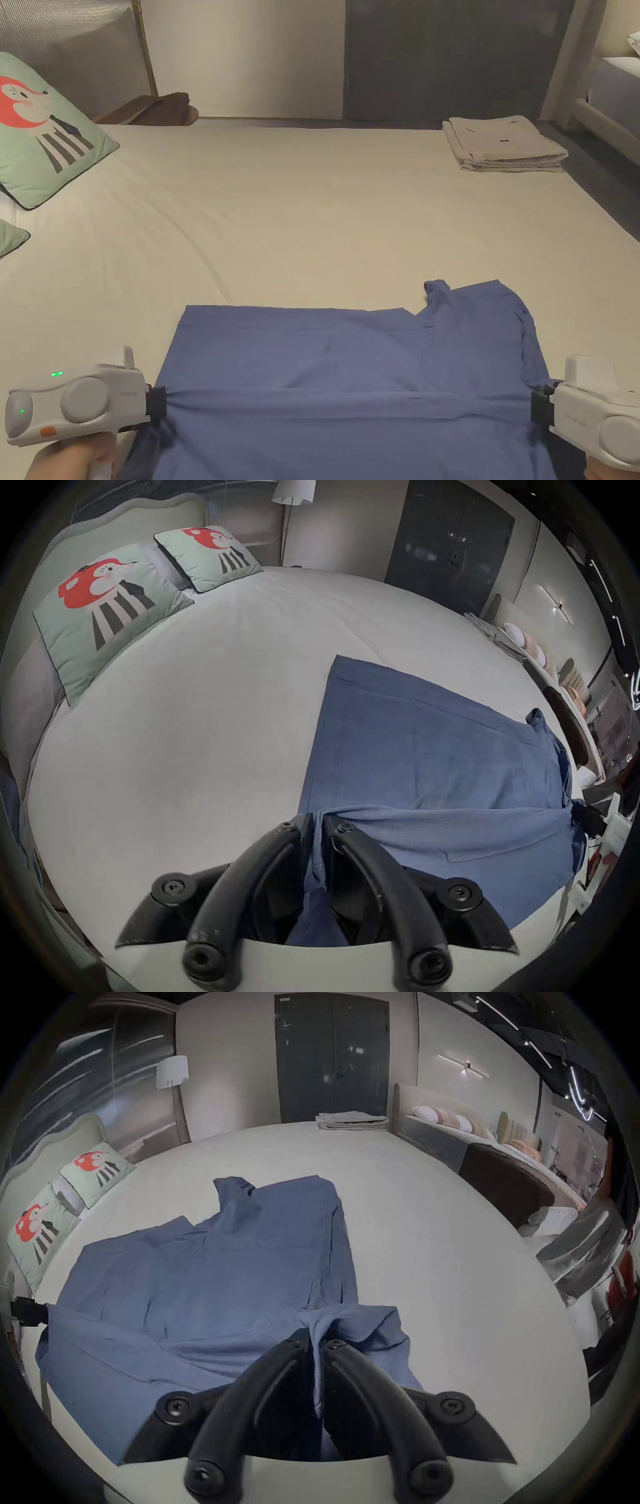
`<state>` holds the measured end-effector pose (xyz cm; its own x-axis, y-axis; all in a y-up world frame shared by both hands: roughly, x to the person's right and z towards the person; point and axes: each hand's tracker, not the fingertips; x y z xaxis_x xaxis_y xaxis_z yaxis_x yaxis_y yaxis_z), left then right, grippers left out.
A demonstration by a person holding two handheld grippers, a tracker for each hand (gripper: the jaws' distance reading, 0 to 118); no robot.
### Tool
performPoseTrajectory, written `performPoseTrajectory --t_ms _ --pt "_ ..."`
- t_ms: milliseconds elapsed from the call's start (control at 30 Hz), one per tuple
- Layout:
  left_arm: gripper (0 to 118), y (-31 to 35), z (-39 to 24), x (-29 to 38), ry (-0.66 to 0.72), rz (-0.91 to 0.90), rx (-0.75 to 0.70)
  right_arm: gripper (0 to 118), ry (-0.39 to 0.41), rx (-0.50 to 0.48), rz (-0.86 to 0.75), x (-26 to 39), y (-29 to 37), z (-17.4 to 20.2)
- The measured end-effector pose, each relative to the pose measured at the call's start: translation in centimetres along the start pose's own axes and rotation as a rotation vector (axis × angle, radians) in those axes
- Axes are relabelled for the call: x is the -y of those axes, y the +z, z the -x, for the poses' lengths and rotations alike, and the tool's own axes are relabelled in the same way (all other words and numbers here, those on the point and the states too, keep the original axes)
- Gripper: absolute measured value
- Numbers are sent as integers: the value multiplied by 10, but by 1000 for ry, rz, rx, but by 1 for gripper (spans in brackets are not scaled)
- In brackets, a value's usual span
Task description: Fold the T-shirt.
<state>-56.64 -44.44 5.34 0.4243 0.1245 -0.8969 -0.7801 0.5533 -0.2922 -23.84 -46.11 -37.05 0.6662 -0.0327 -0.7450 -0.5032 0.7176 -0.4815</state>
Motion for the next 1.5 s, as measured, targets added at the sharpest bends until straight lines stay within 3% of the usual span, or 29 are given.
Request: performPoseTrajectory --t_ms 33,67,133,167,233,433,467,533,567,600,633,667,700,1000,1100,1167,1200,1267,1300,1500 --pt "8 2 -2 1 -1 -6 0 7 -7 -3 0 0 1 -1" --pt "24 5 -3 2 -3 -21 -9 22 -11 -3 -2 -1 -1 -1" --pt "61 13 -3 3 -28 -86 -41 71 -10 16 -24 -1 6 -4" --pt "83 20 -3 5 -34 -130 -42 87 -7 16 -37 0 13 -6" --pt "99 38 -1 9 -43 -231 -44 86 2 20 -114 2 29 -7" --pt "98 99 -5 34 -81 -486 -59 86 -1 32 -315 13 96 2" --pt "93 108 -7 40 -85 -512 -57 85 -3 29 -340 15 102 5" --pt "66 123 -9 52 -102 -545 -56 71 2 19 -397 21 122 9" --pt "35 129 -11 58 -110 -563 -61 51 5 13 -425 24 131 12" --pt "12 134 -12 65 -119 -577 -65 32 15 6 -446 26 139 18" --pt "2 136 -12 69 -121 -588 -70 16 23 6 -452 28 144 21" --pt "1 139 -12 74 -125 -602 -72 2 30 16 -476 31 151 24" --pt "1 143 -12 80 -133 -609 -64 0 36 15 -496 34 157 26" --pt "0 144 -2 93 -153 -539 -28 0 24 11 -497 44 170 29" --pt "0 134 3 88 -132 -434 -24 0 12 0 -476 47 169 29" --pt "8 122 8 85 -106 -345 -13 0 14 6 -460 49 167 29" --pt "30 115 12 84 -96 -312 -5 0 9 1 -452 50 166 29" --pt "99 98 19 82 -84 -236 14 0 5 -9 -435 53 162 28" --pt "112 97 14 85 -87 -192 23 0 5 -10 -428 54 160 29" --pt "106 51 25 88 -32 -38 45 0 19 -16 -385 60 153 32"
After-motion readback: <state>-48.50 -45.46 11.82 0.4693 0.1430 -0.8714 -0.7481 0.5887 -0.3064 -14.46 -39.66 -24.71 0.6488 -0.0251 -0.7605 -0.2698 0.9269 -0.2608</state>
